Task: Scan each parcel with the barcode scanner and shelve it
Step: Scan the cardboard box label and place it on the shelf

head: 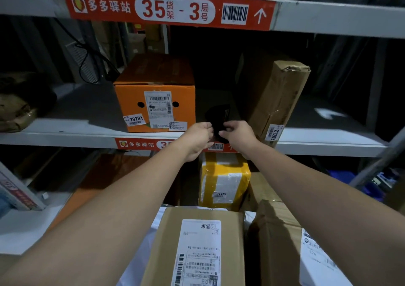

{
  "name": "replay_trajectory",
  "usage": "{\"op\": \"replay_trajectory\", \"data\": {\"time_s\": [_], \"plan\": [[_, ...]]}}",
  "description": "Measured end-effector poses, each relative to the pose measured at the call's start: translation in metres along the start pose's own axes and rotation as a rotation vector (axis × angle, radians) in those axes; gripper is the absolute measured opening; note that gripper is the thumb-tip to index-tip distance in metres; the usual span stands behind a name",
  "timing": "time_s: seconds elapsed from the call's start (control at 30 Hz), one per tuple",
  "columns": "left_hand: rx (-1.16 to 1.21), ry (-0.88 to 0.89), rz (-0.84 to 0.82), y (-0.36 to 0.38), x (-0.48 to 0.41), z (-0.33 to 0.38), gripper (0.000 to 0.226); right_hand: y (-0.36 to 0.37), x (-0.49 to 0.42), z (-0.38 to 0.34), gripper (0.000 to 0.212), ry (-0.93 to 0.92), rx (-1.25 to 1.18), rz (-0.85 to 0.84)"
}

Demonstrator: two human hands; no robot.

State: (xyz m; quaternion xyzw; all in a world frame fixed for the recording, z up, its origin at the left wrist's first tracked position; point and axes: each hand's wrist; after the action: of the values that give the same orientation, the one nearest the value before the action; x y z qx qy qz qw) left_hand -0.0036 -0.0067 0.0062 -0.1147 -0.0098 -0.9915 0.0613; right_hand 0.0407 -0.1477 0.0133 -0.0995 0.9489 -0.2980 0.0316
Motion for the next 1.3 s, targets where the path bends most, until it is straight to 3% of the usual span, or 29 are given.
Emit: {"op": "replay_trajectory", "data": {"time_s": [0.27,0.57,0.67,1.0,1.3], "plan": [[0.175,0.075,0.029,-0.004,0.051,0.004,0.059,-0.016,0.037,-0.012,0.058,0.017,-0.155,-0.015],[0.307,0.144,0.127,-0.015,0.153,0.021,0.022,-0.042,0.141,-0.053,0.057,-0.092,-0.303,-0.122],[0.288,0.132,0.146,-0.019,0.193,0.022,0.022,-0.046,0.195,-0.066,0.048,-0.171,-0.334,-0.174],[0.181,0.024,0.187,-0.031,0.296,-0.003,0.028,-0.041,0.298,-0.069,0.071,-0.275,-0.079,-0.249],[-0.073,0.120,0.322,-0.005,0.341,-0.012,0.026,-0.031,0.342,-0.070,0.056,-0.321,0.136,-0.066]]}}
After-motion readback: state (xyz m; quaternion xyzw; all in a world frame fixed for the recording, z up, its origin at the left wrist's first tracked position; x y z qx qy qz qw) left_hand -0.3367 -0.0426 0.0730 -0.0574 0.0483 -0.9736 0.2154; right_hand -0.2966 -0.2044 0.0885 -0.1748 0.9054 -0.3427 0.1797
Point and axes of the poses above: each hand's wrist, its own x-axis away from the middle knuckle, its own y-axis out of the palm, z = x × y
